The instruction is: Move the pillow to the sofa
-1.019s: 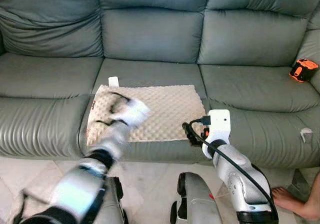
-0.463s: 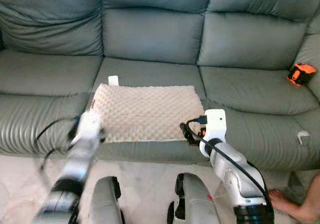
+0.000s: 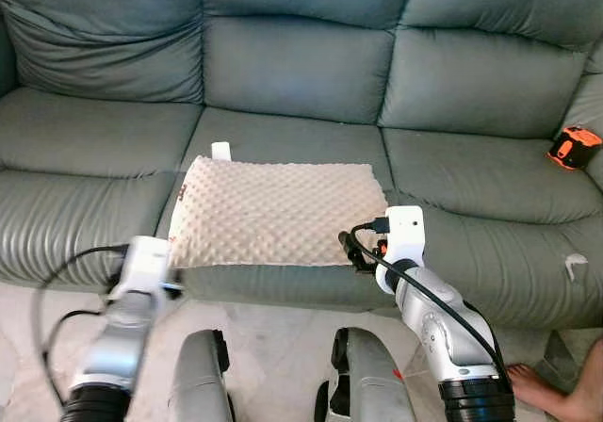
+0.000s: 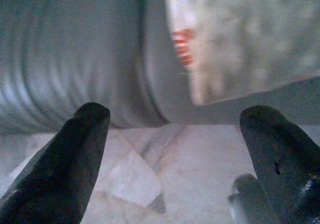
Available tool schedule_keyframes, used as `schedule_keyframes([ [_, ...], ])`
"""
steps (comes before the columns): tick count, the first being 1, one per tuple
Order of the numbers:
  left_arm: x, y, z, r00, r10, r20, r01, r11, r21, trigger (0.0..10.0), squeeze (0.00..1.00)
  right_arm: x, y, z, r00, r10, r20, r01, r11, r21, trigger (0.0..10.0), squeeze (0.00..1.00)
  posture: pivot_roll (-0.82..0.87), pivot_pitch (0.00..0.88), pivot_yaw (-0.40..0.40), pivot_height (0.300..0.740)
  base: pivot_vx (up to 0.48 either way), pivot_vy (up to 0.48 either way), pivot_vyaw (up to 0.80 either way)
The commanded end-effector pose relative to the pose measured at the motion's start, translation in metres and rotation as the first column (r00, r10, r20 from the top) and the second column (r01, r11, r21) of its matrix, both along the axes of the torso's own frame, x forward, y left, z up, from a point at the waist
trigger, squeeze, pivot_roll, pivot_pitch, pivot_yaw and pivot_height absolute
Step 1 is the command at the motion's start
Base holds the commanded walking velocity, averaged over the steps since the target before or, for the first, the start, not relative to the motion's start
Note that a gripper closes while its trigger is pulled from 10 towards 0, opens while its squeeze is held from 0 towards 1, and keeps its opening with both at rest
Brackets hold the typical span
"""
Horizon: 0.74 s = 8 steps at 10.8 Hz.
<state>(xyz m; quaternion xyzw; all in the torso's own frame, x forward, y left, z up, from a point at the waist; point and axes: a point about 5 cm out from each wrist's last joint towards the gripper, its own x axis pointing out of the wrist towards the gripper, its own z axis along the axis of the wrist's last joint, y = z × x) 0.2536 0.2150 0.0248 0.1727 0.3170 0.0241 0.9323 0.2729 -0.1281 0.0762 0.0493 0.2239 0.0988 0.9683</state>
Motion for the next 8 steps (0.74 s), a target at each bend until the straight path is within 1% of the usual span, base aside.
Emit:
schedule_keyframes([
  [1, 0.003, -0.010, 0.003, 0.999, -0.037, -0.005, 0.037, 0.999, -0.015, 10.0, 0.00, 0.001, -0.006, 0.002, 1.000, -0.013, 0.006, 0.013, 1.000, -0.014, 10.0, 0.00, 0.03, 0.080, -0.097, 0.615, 0.000, 0.000, 0.00],
  [3, -0.002, -0.022, 0.010, 0.998, -0.068, -0.014, 0.067, 0.997, -0.048, 10.0, 0.00, 0.001, -0.010, 0.002, 1.000, -0.017, 0.008, 0.017, 1.000, -0.022, 10.0, 0.00, 0.02, 0.083, -0.097, 0.615, 0.000, 0.000, 0.00],
  [4, -0.002, -0.025, 0.008, 0.997, -0.069, -0.018, 0.068, 0.996, -0.053, 10.0, 0.00, 0.002, -0.010, 0.002, 1.000, -0.017, 0.008, 0.017, 1.000, -0.022, 10.0, 0.00, 0.02, 0.085, -0.097, 0.615, 0.000, 0.000, 0.00],
  [6, 0.007, -0.037, 0.000, 0.996, -0.090, -0.022, 0.089, 0.994, -0.059, 10.0, 0.00, 0.003, -0.006, 0.003, 1.000, -0.013, 0.012, 0.013, 1.000, -0.020, 10.0, 0.00, 0.00, 0.087, -0.099, 0.615, 0.000, 0.000, 0.00],
  [7, 0.012, -0.048, -0.007, 0.991, -0.123, -0.058, 0.119, 0.990, -0.073, 10.0, 0.00, 0.003, -0.008, 0.005, 1.000, -0.016, 0.016, 0.017, 1.000, -0.021, 10.0, 0.00, -0.02, 0.089, -0.095, 0.615, 0.000, 0.000, 0.00],
  [8, 0.015, -0.056, -0.010, 0.986, -0.151, -0.073, 0.144, 0.985, -0.093, 10.0, 0.00, 0.003, -0.012, 0.007, 0.999, -0.028, 0.020, 0.029, 0.999, -0.027, 10.0, 0.00, -0.03, 0.092, -0.093, 0.615, 0.000, 0.000, 0.00],
])
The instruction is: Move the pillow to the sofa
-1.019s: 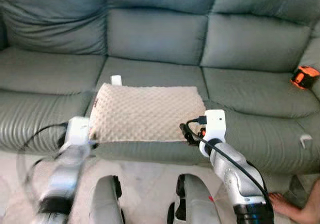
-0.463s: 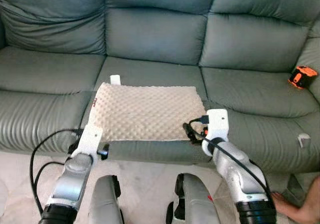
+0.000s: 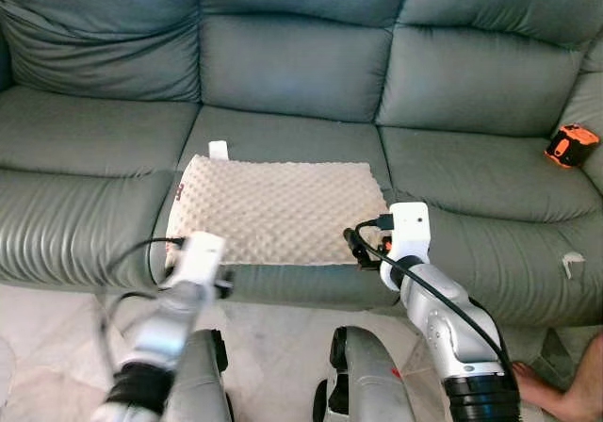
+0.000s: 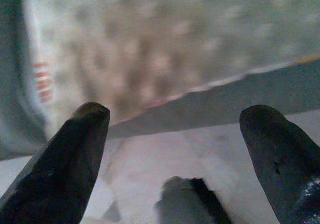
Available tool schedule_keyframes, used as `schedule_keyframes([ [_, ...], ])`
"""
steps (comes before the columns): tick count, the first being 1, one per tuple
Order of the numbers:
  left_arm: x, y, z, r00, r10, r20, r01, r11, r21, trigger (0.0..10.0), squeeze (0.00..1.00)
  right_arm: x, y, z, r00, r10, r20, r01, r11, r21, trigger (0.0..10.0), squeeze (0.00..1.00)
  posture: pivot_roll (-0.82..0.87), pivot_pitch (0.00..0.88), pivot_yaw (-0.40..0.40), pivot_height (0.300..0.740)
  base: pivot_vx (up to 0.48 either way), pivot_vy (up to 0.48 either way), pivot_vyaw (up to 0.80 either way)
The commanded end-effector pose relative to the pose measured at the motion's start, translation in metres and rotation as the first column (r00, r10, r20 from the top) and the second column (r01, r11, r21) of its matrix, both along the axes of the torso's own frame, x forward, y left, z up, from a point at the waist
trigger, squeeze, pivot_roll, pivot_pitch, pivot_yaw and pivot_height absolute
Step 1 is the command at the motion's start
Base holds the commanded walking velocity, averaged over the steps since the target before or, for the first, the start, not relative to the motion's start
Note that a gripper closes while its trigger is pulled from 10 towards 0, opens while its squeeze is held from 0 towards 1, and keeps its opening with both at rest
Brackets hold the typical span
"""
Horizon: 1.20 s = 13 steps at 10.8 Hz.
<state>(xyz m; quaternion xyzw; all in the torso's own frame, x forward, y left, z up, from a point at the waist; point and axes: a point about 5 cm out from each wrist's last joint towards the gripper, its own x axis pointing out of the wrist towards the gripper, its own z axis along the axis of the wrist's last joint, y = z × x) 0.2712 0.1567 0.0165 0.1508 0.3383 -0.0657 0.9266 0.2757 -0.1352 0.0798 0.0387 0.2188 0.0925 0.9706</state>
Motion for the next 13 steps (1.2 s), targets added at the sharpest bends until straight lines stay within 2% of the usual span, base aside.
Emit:
schedule_keyframes([
  [1, 0.000, -0.001, -0.003, 1.000, -0.010, -0.013, 0.010, 1.000, -0.006, 10.0, 0.00, -0.001, -0.008, 0.003, 1.000, -0.026, 0.007, 0.026, 1.000, -0.009, 10.0, 0.00, -0.03, 0.095, -0.091, 0.615, 0.000, 0.000, 0.00],
  [3, 0.008, -0.007, -0.010, 0.999, -0.016, -0.039, 0.015, 0.999, -0.033, 10.0, 0.00, 0.000, -0.008, 0.003, 0.999, -0.035, 0.007, 0.035, 0.999, -0.012, 10.0, 0.00, -0.04, 0.104, -0.087, 0.615, 0.000, 0.000, 0.00],
  [6, 0.015, -0.016, -0.018, 0.998, -0.032, -0.060, 0.030, 0.999, -0.034, 10.0, 0.00, 0.000, -0.009, 0.004, 0.999, -0.041, 0.009, 0.041, 0.999, -0.012, 10.0, 0.00, -0.05, 0.109, -0.088, 0.615, 0.000, 0.000, 0.00],
  [8, 0.024, -0.022, -0.016, 0.999, -0.034, -0.035, 0.032, 0.999, -0.037, 10.0, 0.00, 0.000, -0.010, 0.005, 0.999, -0.042, 0.010, 0.042, 0.999, -0.017, 10.0, 0.00, -0.06, 0.111, -0.093, 0.615, 0.000, 0.000, 0.00],
  [9, 0.032, -0.026, -0.010, 0.999, -0.033, 0.006, 0.033, 0.999, -0.038, 10.0, 0.00, 0.000, -0.011, 0.005, 0.999, -0.043, 0.011, 0.043, 0.999, -0.020, 10.0, 0.00, -0.07, 0.110, -0.092, 0.615, 0.000, 0.000, 0.00],
  [13, 0.039, -0.036, -0.008, 0.999, -0.045, 0.028, 0.046, 0.998, -0.042, 10.0, 0.00, 0.001, -0.007, 0.005, 0.999, -0.032, 0.012, 0.032, 0.999, -0.020, 10.0, 0.00, -0.06, 0.108, -0.096, 0.615, 0.000, 0.000, 0.00],
])
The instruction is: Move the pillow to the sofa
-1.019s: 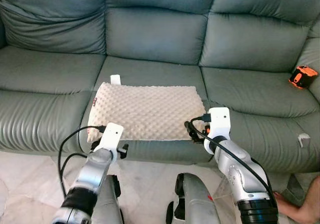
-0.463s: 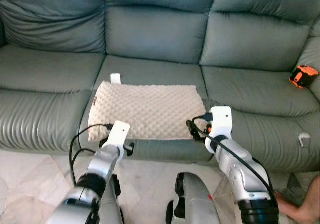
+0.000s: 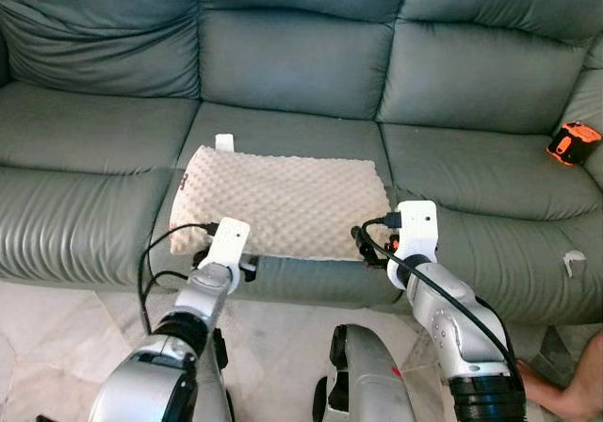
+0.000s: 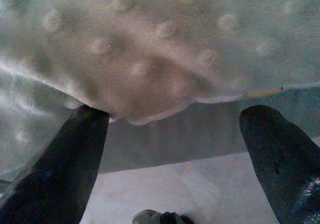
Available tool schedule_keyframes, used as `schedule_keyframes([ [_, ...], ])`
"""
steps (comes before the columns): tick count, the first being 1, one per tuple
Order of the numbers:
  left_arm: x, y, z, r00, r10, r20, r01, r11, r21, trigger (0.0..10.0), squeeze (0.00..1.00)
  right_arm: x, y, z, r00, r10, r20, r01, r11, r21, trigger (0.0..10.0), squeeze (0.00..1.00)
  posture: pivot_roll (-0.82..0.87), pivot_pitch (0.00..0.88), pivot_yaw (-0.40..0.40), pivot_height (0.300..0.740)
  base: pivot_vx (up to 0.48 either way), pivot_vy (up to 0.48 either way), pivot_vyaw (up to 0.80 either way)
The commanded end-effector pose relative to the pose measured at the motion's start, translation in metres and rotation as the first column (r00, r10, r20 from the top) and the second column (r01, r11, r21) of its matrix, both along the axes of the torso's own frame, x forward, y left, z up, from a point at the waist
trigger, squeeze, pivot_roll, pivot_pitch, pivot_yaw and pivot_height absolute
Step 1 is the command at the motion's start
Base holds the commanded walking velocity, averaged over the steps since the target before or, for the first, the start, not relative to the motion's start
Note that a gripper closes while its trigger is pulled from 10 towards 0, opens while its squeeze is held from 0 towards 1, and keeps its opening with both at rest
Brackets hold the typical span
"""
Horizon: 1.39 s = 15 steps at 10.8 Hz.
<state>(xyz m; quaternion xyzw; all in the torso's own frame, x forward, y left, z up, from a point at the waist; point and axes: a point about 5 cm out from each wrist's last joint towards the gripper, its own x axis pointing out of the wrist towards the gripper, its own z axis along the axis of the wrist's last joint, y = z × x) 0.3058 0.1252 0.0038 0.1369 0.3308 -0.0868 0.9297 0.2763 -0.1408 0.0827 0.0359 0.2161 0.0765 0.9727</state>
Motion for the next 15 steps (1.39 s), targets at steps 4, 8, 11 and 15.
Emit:
schedule_keyframes([
  [4, -0.002, 0.027, 0.005, 0.994, 0.076, 0.075, -0.081, 0.994, 0.073, 10.0, 0.00, -0.001, -0.003, 0.001, 1.000, 0.006, 0.005, -0.006, 1.000, -0.011, 10.0, 0.00, -0.05, 0.090, -0.090, 0.615, 0.000, 0.000, 0.00],
  [8, -0.017, 0.084, 0.052, 0.918, 0.230, 0.323, -0.289, 0.946, 0.150, 10.0, 0.00, 0.002, 0.006, -0.001, 0.999, 0.044, 0.022, -0.044, 0.999, 0.013, 10.0, 0.00, 0.00, 0.042, -0.096, 0.615, 0.000, 0.000, 0.00],
  [11, -0.040, 0.086, 0.088, 0.766, 0.353, 0.537, -0.390, 0.920, -0.048, 10.0, 0.00, 0.005, 0.014, 0.006, 0.991, 0.046, 0.125, -0.061, 0.992, 0.113, 10.0, 0.00, 0.03, 0.000, -0.090, 0.615, 0.000, 0.000, 0.00],
  [15, -0.046, 0.067, 0.091, 0.720, 0.348, 0.601, -0.341, 0.931, -0.130, 10.0, 0.00, 0.013, 0.008, 0.017, 0.953, -0.011, 0.304, -0.028, 0.992, 0.124, 10.0, 0.00, 0.07, 0.000, -0.097, 0.649, 0.000, 0.000, 0.00],
])
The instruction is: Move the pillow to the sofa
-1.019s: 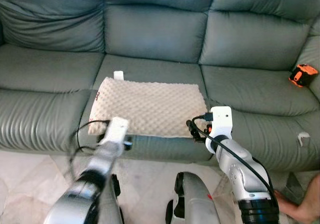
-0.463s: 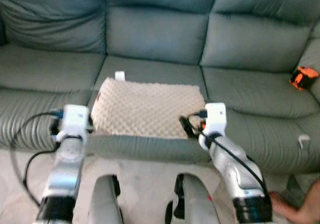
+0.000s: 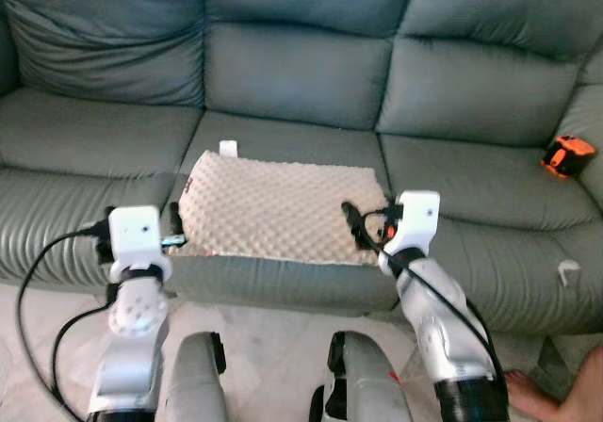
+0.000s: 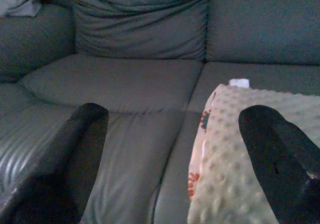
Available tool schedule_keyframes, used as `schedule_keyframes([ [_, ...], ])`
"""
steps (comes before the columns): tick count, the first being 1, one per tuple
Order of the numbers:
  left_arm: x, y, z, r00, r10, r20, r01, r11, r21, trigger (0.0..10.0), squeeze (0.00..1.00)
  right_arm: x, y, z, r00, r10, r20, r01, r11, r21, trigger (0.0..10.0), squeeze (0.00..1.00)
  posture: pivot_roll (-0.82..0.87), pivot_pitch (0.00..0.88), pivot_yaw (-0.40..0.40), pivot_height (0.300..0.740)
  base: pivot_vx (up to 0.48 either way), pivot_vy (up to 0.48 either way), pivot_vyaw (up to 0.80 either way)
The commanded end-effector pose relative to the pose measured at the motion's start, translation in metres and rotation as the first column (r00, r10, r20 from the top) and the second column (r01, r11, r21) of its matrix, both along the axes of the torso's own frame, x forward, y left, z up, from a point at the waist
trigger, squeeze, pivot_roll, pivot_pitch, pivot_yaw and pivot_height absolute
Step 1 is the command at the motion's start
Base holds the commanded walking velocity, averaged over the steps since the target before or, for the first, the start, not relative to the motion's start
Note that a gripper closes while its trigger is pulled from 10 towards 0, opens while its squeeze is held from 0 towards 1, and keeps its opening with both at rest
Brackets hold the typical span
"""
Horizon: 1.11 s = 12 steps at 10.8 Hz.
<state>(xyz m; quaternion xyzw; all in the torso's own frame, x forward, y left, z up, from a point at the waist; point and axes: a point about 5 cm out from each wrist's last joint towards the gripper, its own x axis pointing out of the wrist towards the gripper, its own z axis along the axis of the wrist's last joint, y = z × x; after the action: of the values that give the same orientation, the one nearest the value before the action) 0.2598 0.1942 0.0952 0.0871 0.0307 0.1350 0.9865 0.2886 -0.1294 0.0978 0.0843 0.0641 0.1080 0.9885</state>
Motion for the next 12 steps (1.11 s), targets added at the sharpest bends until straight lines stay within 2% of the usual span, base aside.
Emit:
schedule_keyframes([
  [1, 0.006, -0.002, 0.003, 1.000, -0.005, 0.020, 0.005, 1.000, 0.009, 10.0, 0.00, 0.006, -0.002, 0.005, 0.999, -0.018, 0.027, 0.018, 1.000, 0.003, 10.0, 0.00, 0.08, 0.000, -0.095, 0.663, 0.000, 0.000, 0.00],
  [3, 0.019, -0.006, 0.006, 0.999, -0.027, 0.036, 0.027, 1.000, 0.008, 10.0, 0.00, 0.020, 0.000, 0.016, 0.995, -0.023, 0.097, 0.023, 1.000, -0.001, 10.0, 0.00, 0.07, 0.000, -0.079, 0.697, 0.000, 0.000, 0.00],
  [4, 0.025, -0.013, 0.009, 0.998, -0.045, 0.048, 0.046, 0.999, -0.008, 10.0, 0.00, 0.022, -0.002, 0.018, 0.993, -0.029, 0.113, 0.030, 1.000, -0.005, 10.0, 0.00, 0.05, 0.000, -0.073, 0.716, 0.000, 0.000, 0.00],
  [6, 0.032, -0.019, 0.008, 0.998, -0.050, 0.039, 0.050, 0.999, 0.022, 10.0, 0.00, 0.024, -0.006, 0.018, 0.991, -0.041, 0.127, 0.044, 0.999, -0.015, 10.0, 0.00, 0.03, 0.000, -0.062, 0.740, 0.000, 0.000, 0.00],
  [7, 0.031, -0.022, 0.002, 0.994, -0.106, 0.014, 0.106, 0.994, -0.006, 10.0, 0.00, 0.022, -0.007, 0.017, 0.990, -0.044, 0.135, 0.047, 0.999, -0.023, 10.0, 0.00, 0.02, 0.000, -0.056, 0.740, 0.000, 0.000, 0.00],
  [10, 0.026, -0.023, -0.014, 0.995, -0.093, -0.021, 0.094, 0.995, 0.041, 10.0, 0.00, 0.016, -0.013, 0.008, 0.990, -0.066, 0.128, 0.072, 0.997, -0.039, 10.0, 0.00, 0.02, 0.000, -0.057, 0.740, 0.000, 0.000, 0.00],
  [11, 0.026, -0.020, -0.015, 0.998, -0.065, -0.021, 0.066, 0.995, 0.079, 10.0, 0.00, 0.013, -0.014, 0.003, 0.991, -0.069, 0.115, 0.075, 0.996, -0.045, 10.0, 0.00, 0.03, 0.000, -0.062, 0.740, 0.000, 0.000, 0.00],
  [12, 0.023, -0.016, -0.018, 0.998, -0.057, -0.028, 0.059, 0.995, 0.075, 10.0, 0.00, 0.006, -0.011, -0.006, 0.994, -0.059, 0.096, 0.064, 0.997, -0.053, 10.0, 0.00, 0.03, 0.000, -0.063, 0.740, 0.000, 0.000, 0.00],
])
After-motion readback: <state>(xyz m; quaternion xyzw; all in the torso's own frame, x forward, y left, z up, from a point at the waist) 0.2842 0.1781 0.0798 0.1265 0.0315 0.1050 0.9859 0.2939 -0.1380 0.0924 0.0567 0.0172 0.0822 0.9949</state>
